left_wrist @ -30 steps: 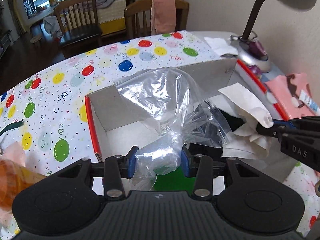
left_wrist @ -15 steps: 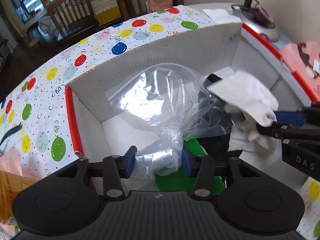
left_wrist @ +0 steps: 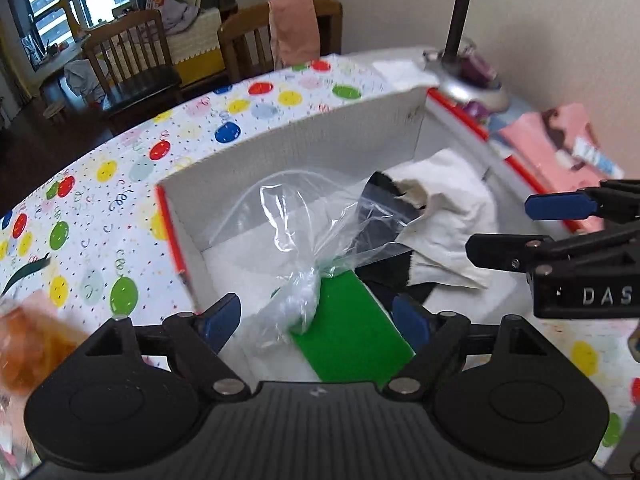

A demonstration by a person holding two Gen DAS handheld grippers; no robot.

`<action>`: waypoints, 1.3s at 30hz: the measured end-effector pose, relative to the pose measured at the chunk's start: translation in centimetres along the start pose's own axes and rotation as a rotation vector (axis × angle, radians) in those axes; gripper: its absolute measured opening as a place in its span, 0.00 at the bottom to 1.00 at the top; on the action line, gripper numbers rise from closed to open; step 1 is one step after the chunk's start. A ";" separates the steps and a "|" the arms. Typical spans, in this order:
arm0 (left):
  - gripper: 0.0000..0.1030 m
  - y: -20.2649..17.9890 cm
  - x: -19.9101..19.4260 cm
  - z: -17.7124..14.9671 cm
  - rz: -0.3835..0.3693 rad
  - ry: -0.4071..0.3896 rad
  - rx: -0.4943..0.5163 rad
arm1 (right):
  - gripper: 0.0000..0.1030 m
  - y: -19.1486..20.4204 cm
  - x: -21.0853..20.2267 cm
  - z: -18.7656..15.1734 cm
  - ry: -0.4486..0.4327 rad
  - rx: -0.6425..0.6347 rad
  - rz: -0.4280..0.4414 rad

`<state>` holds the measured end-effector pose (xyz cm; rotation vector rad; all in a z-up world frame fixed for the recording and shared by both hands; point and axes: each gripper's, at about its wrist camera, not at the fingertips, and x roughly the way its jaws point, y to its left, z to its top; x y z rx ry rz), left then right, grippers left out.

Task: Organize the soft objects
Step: 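Open the left tool releasing the bag while the right tool releases the cloth, then move both tools back over the table toward the yellow sponge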

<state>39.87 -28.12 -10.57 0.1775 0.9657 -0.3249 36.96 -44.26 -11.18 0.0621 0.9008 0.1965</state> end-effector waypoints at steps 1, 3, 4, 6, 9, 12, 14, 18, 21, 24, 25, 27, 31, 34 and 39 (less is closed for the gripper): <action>0.81 0.4 -1.0 -0.3 -0.015 -0.016 -0.011 | 0.78 0.0 -0.6 0.0 -0.009 0.007 0.011; 0.81 1.1 -2.8 -1.0 -0.027 -0.047 -0.024 | 0.81 0.4 -1.9 0.1 -0.025 0.015 0.029; 0.81 1.5 -3.7 -1.3 -0.029 -0.056 -0.033 | 0.82 0.7 -2.6 0.1 -0.037 0.012 0.041; 0.81 2.5 -5.5 -2.2 -0.038 -0.086 -0.047 | 0.83 1.8 -3.8 0.1 -0.056 -0.008 0.052; 0.83 4.3 -8.0 -3.8 -0.021 -0.115 -0.071 | 0.86 3.7 -5.5 0.2 -0.078 -0.027 0.082; 0.83 7.0 -10.7 -5.9 -0.032 -0.153 -0.121 | 0.88 5.9 -6.9 0.3 -0.094 -0.044 0.107; 0.83 9.0 -12.4 -7.4 -0.011 -0.179 -0.142 | 0.89 7.9 -7.7 0.3 -0.105 -0.062 0.117; 0.90 13.2 -15.1 -10.7 0.071 -0.201 -0.180 | 0.96 11.9 -9.2 0.2 -0.123 -0.079 0.157; 0.90 15.7 -15.9 -12.5 0.073 -0.207 -0.214 | 0.99 14.8 -10.4 0.1 -0.155 -0.080 0.214; 0.90 17.6 -16.5 -14.5 0.045 -0.218 -0.226 | 1.00 17.8 -10.9 0.6 -0.200 -0.073 0.238; 0.90 18.2 -16.7 -15.5 0.046 -0.228 -0.210 | 1.00 18.8 -10.8 0.8 -0.217 -0.069 0.251; 0.90 19.3 -16.4 -16.7 0.077 -0.198 -0.212 | 1.00 21.0 -10.1 1.2 -0.217 -0.019 0.270; 0.90 22.8 -16.8 -18.2 0.076 -0.215 -0.251 | 1.00 25.1 -9.0 0.9 -0.224 -0.017 0.250; 0.90 24.7 -17.0 -18.6 0.107 -0.227 -0.229 | 1.00 27.4 -7.9 0.4 -0.215 -0.031 0.231; 0.91 27.2 -17.5 -19.3 0.124 -0.275 -0.219 | 1.00 30.5 -6.7 -1.1 -0.219 -0.060 0.214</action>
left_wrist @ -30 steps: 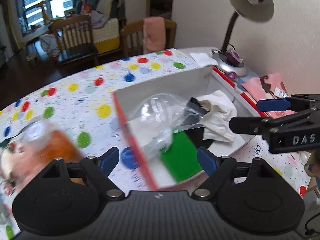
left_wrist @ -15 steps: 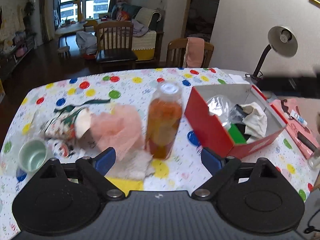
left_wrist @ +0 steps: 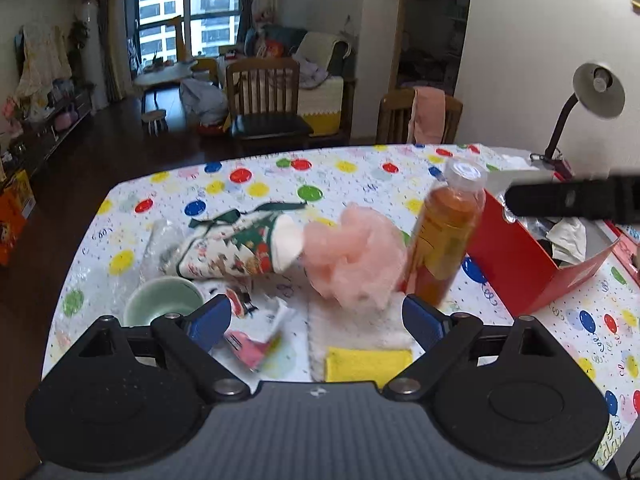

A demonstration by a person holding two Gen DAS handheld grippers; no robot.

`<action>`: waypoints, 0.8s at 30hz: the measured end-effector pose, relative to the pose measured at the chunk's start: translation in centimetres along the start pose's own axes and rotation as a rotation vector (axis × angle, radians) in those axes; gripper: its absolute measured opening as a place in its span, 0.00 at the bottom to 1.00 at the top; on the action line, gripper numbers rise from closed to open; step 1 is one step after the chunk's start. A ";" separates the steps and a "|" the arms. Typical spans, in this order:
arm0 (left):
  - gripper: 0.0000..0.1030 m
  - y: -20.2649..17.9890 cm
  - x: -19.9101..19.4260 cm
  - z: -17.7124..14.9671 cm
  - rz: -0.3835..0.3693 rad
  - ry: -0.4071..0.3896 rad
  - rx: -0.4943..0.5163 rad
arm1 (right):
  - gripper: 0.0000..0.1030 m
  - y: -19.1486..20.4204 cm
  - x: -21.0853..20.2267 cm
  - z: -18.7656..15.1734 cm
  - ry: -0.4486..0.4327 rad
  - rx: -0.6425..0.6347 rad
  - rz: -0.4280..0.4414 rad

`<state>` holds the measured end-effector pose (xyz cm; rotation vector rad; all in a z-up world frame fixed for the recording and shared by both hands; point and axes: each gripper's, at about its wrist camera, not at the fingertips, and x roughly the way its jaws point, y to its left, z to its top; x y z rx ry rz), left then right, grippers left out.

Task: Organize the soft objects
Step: 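Move both tools back over the table toward the yellow sponge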

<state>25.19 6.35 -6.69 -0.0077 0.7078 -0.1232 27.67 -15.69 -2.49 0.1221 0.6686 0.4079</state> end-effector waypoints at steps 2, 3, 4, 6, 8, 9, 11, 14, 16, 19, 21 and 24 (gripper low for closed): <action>0.99 1.0 -0.1 -0.3 -0.007 -0.016 -0.007 | 1.00 0.7 0.7 -0.3 0.011 -0.005 0.006; 1.00 1.5 -0.2 -0.6 -0.005 -0.030 -0.015 | 1.00 1.2 1.0 -0.5 0.018 -0.014 0.002; 1.00 1.9 0.0 -0.8 -0.008 -0.034 -0.022 | 1.00 1.6 1.3 -0.6 0.022 -0.024 -0.004; 1.00 2.6 0.4 -1.2 -0.031 -0.030 -0.030 | 1.00 2.3 2.0 -0.8 0.037 -0.047 0.002; 1.00 3.4 0.5 -1.5 -0.035 -0.037 -0.043 | 1.00 2.8 2.9 -0.9 0.057 -0.059 -0.008; 1.00 3.8 0.6 -1.6 -0.037 -0.038 -0.048 | 0.99 2.9 3.4 -1.1 0.065 -0.060 -0.007; 1.00 4.7 1.0 -1.7 -0.047 -0.031 -0.062 | 0.98 3.2 4.3 -1.7 0.086 -0.074 -0.016; 1.00 5.5 1.9 -1.9 -0.081 0.001 -0.071 | 0.93 3.5 5.7 -2.9 0.116 -0.105 -0.034; 1.00 5.5 2.6 -2.3 -0.082 0.018 -0.060 | 0.89 3.6 6.6 -3.8 0.146 -0.107 -0.030; 1.00 5.0 3.7 -3.0 -0.090 0.045 -0.052 | 0.81 4.2 7.8 -5.2 0.192 -0.161 -0.036; 1.00 4.5 4.4 -3.4 -0.078 0.051 -0.040 | 0.80 4.7 8.7 -6.2 0.224 -0.210 -0.030; 1.00 4.0 5.0 -3.7 -0.052 0.052 -0.036 | 0.75 5.2 9.7 -7.3 0.266 -0.284 -0.008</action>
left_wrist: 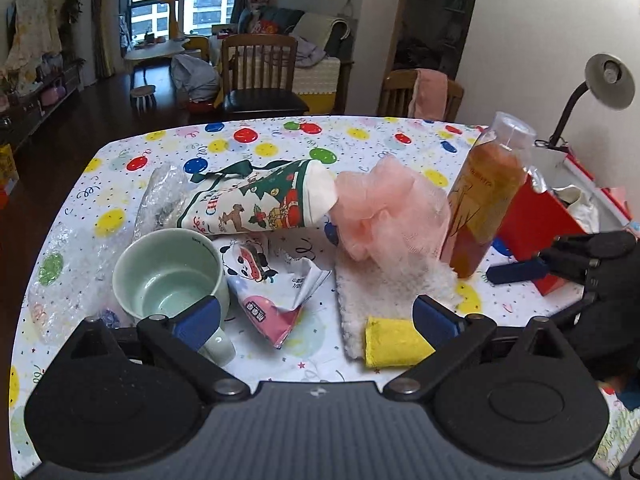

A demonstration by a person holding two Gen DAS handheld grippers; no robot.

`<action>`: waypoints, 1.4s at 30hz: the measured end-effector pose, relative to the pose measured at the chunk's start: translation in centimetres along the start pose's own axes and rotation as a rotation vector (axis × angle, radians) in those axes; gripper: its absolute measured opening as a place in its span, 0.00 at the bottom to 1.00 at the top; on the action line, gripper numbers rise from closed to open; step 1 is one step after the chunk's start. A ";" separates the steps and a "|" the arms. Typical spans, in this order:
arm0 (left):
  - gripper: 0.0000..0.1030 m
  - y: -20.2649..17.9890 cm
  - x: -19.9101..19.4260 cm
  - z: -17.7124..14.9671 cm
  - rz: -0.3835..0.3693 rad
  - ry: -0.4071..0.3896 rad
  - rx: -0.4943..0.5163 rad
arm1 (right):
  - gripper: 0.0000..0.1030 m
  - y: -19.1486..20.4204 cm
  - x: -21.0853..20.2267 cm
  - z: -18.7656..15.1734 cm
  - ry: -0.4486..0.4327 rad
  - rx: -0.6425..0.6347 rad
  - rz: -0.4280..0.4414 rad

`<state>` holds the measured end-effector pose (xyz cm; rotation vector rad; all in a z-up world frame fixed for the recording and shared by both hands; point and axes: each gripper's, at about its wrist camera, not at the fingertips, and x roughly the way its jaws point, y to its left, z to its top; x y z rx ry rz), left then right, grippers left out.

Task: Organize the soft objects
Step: 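Move both tools back over the table toward the yellow sponge, then grasp the yellow sponge with the right tool while the left tool grasps the Christmas tote bag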

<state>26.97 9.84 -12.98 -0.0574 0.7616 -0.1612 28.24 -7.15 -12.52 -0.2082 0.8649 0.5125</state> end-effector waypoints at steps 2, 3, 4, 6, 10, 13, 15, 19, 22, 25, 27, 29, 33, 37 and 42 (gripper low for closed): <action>1.00 -0.1 0.2 0.2 -0.001 -0.007 -0.006 | 0.71 0.6 0.7 -0.5 0.022 -0.040 0.000; 1.00 -0.1 0.3 0.5 -0.004 -0.011 -0.007 | 0.71 0.6 1.1 -0.8 0.032 -0.055 0.005; 1.00 -0.1 0.4 1.0 -0.005 -0.017 -0.008 | 0.69 0.9 1.5 -0.8 0.039 -0.069 0.010; 1.00 0.1 0.9 2.5 -0.015 -0.014 -0.030 | 0.67 1.4 2.0 -1.1 0.045 -0.101 0.021; 1.00 0.9 2.7 5.8 -0.013 0.010 -0.071 | 0.62 2.0 3.0 -0.9 0.059 -0.175 0.054; 1.00 1.6 4.5 8.0 0.000 0.026 -0.084 | 0.59 2.5 3.8 -0.8 0.074 -0.233 0.055; 1.00 2.6 5.7 9.3 -0.009 0.060 -0.147 | 0.58 2.7 4.2 -0.7 0.077 -0.260 0.064; 1.00 5.0 8.3 11.3 -0.047 0.156 -0.333 | 0.57 3.1 4.8 -0.8 0.087 -0.312 0.074; 1.00 6.4 10.6 12.3 -0.049 0.230 -0.438 | 0.56 3.1 5.1 -1.1 0.100 -0.329 0.084; 0.99 7.4 12.7 12.8 -0.011 0.298 -0.520 | 0.56 3.4 5.3 -1.5 0.105 -0.368 0.084; 0.99 7.7 13.7 13.1 -0.003 0.325 -0.544 | 0.56 3.6 5.4 -1.7 0.101 -0.393 0.082; 0.99 7.8 14.8 13.2 0.020 0.356 -0.560 | 0.56 3.7 5.4 -1.7 0.099 -0.409 0.084; 0.99 8.0 16.2 12.8 0.041 0.389 -0.608 | 0.56 3.6 5.7 -1.8 0.100 -0.424 0.084; 0.99 7.8 16.9 12.6 0.064 0.397 -0.601 | 0.55 3.6 5.8 -2.0 0.096 -0.437 0.084; 0.94 8.0 17.3 12.4 0.079 0.396 -0.619 | 0.53 3.4 5.9 -2.1 0.095 -0.466 0.064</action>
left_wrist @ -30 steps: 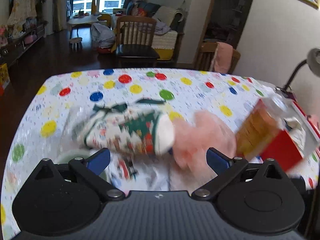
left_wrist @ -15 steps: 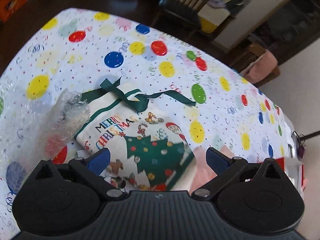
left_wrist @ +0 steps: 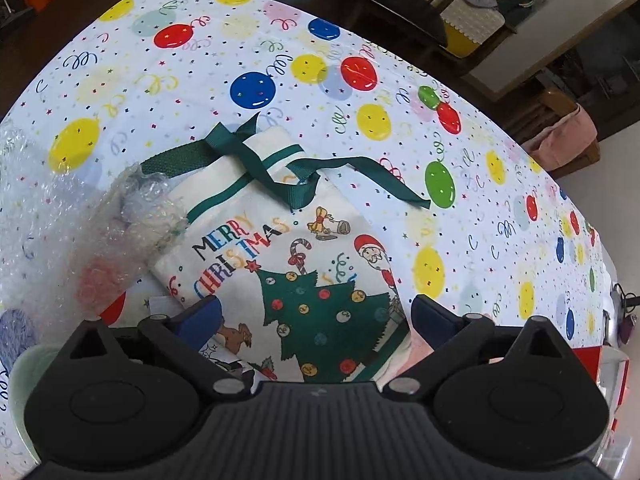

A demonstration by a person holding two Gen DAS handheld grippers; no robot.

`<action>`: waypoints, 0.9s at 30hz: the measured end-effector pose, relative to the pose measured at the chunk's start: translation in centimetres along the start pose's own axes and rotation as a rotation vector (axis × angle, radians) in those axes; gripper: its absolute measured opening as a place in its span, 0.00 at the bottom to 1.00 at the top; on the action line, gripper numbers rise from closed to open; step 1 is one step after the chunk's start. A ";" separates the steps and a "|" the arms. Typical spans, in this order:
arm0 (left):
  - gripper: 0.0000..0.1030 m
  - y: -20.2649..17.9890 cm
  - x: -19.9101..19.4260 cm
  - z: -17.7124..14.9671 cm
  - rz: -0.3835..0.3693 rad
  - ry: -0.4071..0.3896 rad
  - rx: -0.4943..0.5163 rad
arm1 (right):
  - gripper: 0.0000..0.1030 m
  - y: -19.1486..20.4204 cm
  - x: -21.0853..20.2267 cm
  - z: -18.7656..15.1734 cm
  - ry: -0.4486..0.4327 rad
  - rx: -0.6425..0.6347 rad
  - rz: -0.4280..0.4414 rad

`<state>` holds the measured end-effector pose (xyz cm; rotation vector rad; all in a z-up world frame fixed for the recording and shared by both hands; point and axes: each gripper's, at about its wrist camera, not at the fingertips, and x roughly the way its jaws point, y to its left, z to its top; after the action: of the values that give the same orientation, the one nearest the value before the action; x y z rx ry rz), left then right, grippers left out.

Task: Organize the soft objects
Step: 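Grasp the yellow sponge with the right tool while the left tool grasps the Christmas tote bag, then lift and carry the yellow sponge and tote bag toward the red box with both tools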

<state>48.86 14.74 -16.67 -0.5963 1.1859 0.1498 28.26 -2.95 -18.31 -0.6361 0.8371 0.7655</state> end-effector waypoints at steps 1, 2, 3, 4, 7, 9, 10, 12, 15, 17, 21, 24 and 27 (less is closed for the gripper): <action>0.91 0.1 0.1 0.0 0.002 0.001 -0.003 | 0.49 -0.2 0.0 0.0 -0.002 0.005 0.002; 0.89 0.1 0.1 0.0 -0.001 0.004 -0.007 | 0.47 -0.4 -0.1 -0.1 -0.001 0.017 0.010; 0.80 0.2 0.1 0.0 -0.007 0.004 -0.012 | 0.47 -0.6 -0.1 -0.2 0.001 0.028 0.016; 0.71 0.2 0.1 0.0 -0.015 0.004 -0.016 | 0.46 -0.7 0.0 -0.2 0.003 0.033 0.018; 0.46 0.1 0.1 -0.1 -0.033 0.007 -0.019 | 0.45 -0.5 -0.1 -0.3 -0.005 0.025 0.012; 0.34 -0.1 -0.1 -0.3 -0.050 0.005 -0.012 | 0.45 -0.2 -0.2 -0.4 -0.010 0.014 0.004; 0.30 -0.2 -0.2 -0.3 -0.058 0.001 -0.008 | 0.43 0.0 -0.3 -0.4 -0.012 0.005 -0.003; 0.22 -0.4 -0.5 -0.5 -0.062 -0.013 0.005 | 0.42 0.2 -0.4 -0.6 -0.014 -0.003 -0.011; 0.14 -0.4 -0.8 -0.7 -0.063 -0.032 0.016 | 0.41 0.3 -0.6 -0.6 -0.016 0.004 -0.016; 0.11 -0.3 -1.0 -0.9 -0.064 -0.044 0.016 | 0.40 0.3 -0.8 -0.7 -0.022 0.021 -0.016; 0.08 0.3 -1.9 -1.1 -0.076 -0.060 0.012 | 0.39 0.3 -1.6 -0.7 -0.041 0.079 -0.009; 0.07 0.6 -3.1 -1.3 -0.081 -0.078 0.017 | 0.37 0.3 -3.1 -0.8 -0.072 0.118 -0.011; 0.06 0.4 -4.9 -1.7 -0.093 -0.111 0.048 | 0.35 0.0 -4.8 -1.0 -0.103 0.169 -0.016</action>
<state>45.38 15.16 -12.86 -0.5927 1.0499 0.0745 25.74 -5.31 -14.78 -0.4484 0.7917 0.6986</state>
